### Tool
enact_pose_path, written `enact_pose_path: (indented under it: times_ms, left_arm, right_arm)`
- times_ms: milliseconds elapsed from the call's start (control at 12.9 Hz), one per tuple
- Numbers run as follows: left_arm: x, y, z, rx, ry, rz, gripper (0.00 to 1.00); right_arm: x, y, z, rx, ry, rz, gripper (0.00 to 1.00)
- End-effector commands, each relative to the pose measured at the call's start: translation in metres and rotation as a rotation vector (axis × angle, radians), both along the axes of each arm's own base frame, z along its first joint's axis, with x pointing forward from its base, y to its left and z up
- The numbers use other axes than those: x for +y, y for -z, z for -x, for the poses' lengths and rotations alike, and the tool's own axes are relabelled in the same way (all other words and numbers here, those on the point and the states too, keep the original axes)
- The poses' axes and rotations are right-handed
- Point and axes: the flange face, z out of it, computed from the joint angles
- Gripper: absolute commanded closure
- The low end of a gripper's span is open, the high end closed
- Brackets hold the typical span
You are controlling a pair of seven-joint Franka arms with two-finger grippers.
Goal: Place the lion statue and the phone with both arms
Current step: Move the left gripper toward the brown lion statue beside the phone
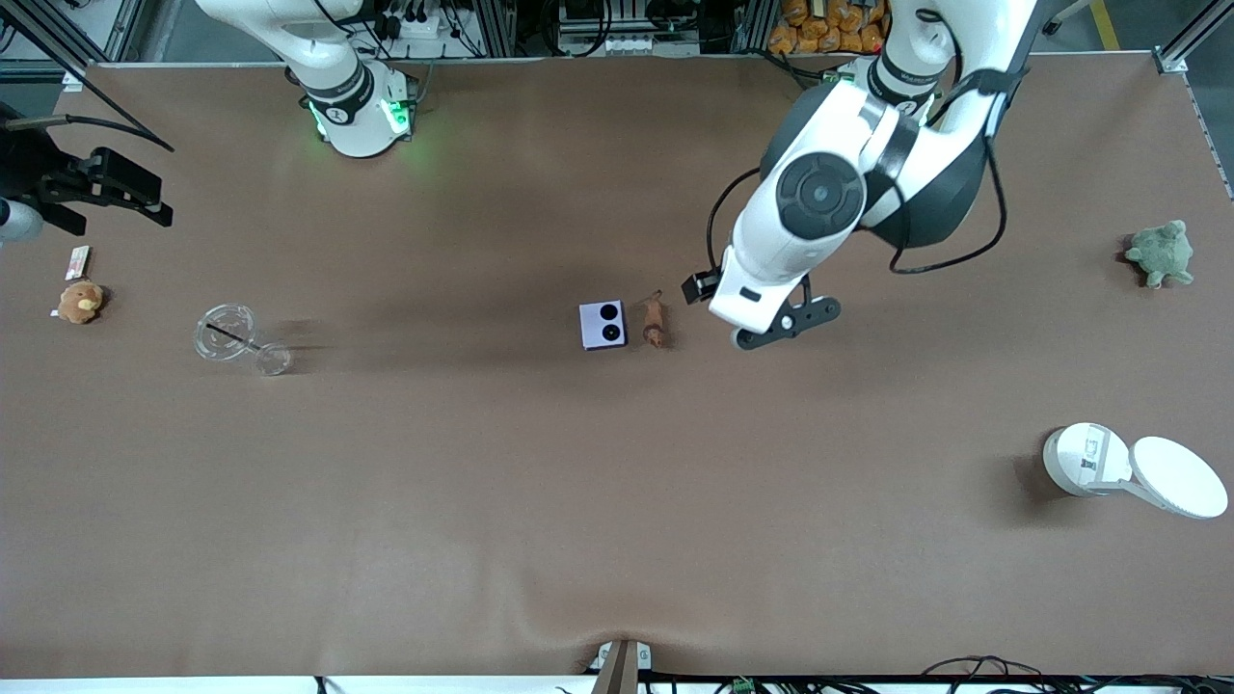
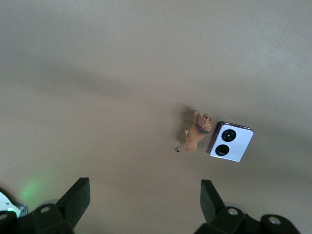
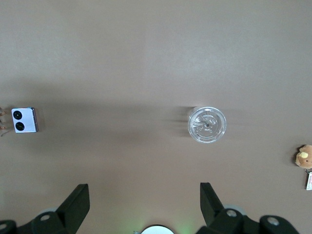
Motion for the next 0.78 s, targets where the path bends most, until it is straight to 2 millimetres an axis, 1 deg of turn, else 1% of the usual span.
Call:
enact_pose_path:
  times_ms: [0,78,155,233,388,621,698]
  left_arm:
    - [-0.030,0.059,0.003,0.028,0.120,-0.023,0.00]
    - [-0.037,0.075,0.008,0.042,0.139,-0.034,0.00]
    - [-0.046,0.087,0.016,0.037,0.177,-0.065,0.00]
    - [-0.047,0.091,0.018,0.020,0.195,-0.087,0.00]
    - [-0.053,0.095,0.019,-0.018,0.204,-0.074,0.00]
    - [-0.085,0.101,0.045,-0.055,0.269,-0.069,0.00]
    - [-0.100,0.106,0.060,-0.088,0.310,-0.079,0.00]
  right_arm:
    - [-0.003,-0.005,0.000,-0.001,-0.008,0.003,0.00]
    - [-0.003,-0.005,0.000,0.000,-0.008,0.003,0.00]
    - [-0.002,-0.005,0.000,0.001,-0.008,0.001,0.00]
    - [-0.002,-0.004,-0.001,0.002,-0.008,0.001,0.00]
    - [-0.002,-0.005,-0.001,0.001,-0.008,0.001,0.00]
    - [-0.002,-0.004,-0.001,0.002,-0.008,0.001,0.00]
    - [-0.002,-0.003,-0.001,0.004,-0.008,0.001,0.00]
